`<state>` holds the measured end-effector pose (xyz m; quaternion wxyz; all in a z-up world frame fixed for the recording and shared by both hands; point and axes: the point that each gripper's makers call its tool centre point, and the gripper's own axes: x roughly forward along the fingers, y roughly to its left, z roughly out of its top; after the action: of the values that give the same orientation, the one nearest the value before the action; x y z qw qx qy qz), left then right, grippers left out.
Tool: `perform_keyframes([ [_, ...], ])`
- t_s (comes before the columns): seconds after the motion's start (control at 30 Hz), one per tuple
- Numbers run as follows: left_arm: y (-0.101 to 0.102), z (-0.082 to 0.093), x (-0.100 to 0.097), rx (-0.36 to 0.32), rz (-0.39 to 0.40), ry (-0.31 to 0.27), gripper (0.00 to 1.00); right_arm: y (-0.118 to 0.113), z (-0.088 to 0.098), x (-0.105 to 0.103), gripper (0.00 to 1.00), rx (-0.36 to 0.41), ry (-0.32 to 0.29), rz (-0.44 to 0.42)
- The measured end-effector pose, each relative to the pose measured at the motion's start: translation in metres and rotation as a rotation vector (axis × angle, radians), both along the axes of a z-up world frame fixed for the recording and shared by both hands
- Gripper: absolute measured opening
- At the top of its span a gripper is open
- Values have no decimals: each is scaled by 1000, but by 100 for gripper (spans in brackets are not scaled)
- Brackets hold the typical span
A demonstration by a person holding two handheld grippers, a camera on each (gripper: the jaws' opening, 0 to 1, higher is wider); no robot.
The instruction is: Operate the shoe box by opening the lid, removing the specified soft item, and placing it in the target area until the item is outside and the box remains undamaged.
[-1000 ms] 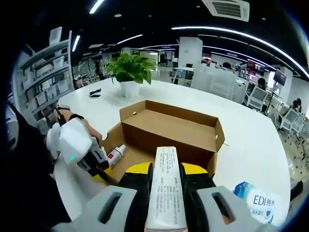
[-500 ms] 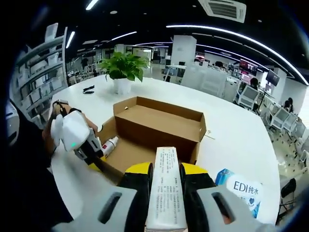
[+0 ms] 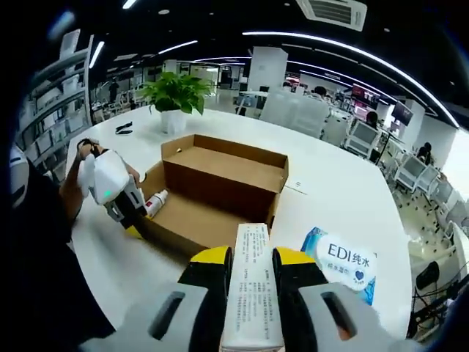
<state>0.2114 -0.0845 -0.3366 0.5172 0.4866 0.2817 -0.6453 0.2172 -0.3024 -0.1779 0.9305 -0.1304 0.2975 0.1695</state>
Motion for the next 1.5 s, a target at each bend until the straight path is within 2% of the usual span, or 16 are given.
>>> perform_keyframes([
  [0.47, 0, 0, -1, 0, 0, -1, 12, -37, 2, -32, 22, -26, 8, -90],
  [0.73, 0, 0, -1, 1, -1, -5, 12, -52, -10, -48, 22, -18, 26, -128],
  [1.13, 0, -1, 1, 0, 2, -2, 12, -73, -39, -57, 22, 9, 61, -167],
  [1.43, 0, -2, 5, -1, 4, 0, 12, -79, -68, -49, 22, 9, 115, -99],
  [1.5, 0, -2, 5, -1, 4, 1, 12, -78, -76, -46, 22, 8, 121, -62],
])
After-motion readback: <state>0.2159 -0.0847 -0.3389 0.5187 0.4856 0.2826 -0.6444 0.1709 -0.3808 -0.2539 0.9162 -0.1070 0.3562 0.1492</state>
